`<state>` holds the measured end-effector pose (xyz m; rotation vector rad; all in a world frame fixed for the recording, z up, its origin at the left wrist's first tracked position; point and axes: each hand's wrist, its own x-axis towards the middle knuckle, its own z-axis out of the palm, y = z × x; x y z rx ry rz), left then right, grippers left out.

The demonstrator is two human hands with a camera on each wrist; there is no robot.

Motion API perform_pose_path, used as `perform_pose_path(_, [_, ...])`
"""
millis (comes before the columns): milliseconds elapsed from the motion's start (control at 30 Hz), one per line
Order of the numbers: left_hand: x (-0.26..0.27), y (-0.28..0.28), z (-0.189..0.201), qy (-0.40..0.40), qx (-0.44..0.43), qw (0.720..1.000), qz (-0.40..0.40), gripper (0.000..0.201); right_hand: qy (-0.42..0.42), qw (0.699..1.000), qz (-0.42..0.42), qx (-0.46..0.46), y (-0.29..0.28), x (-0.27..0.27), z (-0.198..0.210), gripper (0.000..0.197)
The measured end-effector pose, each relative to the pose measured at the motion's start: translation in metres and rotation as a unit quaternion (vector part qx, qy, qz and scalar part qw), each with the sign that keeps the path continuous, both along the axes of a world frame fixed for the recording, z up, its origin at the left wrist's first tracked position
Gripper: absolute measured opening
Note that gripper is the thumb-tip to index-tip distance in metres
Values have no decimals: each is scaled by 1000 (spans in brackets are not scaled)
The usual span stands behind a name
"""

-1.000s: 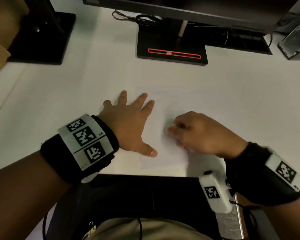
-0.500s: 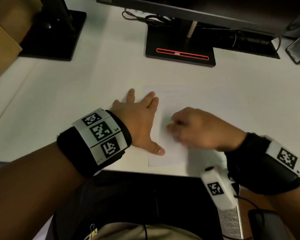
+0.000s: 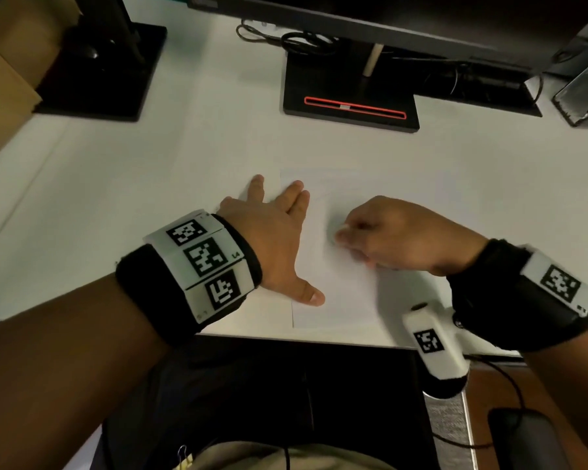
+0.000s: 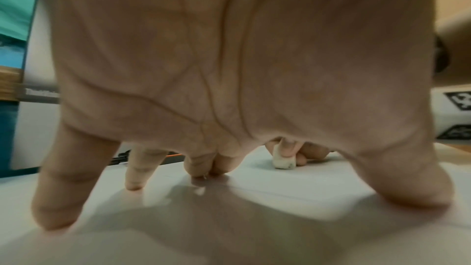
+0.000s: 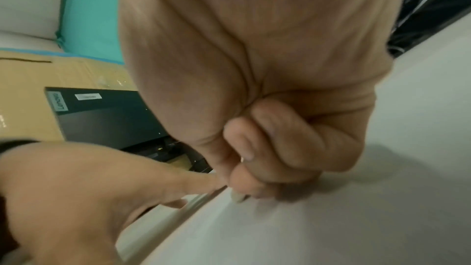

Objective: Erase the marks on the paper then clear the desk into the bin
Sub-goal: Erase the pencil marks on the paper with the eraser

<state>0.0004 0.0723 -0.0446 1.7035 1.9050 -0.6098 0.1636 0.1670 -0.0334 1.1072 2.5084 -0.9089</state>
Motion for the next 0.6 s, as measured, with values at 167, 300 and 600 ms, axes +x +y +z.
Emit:
perform_pose_path(167, [-1,-1,-2,-1,8,1000,-4,145,-15,997,76,-21,-21,-3,-4,38])
perform_pose_path(300, [0,-1,-1,-2,7,1000,0,144,1,1000,-10,-7,1,-4,3,36])
perform_pose_path(600, [0,-2,-1,-2,11,1000,-1,144,-4,1000,6,-2,3,-12,3,37])
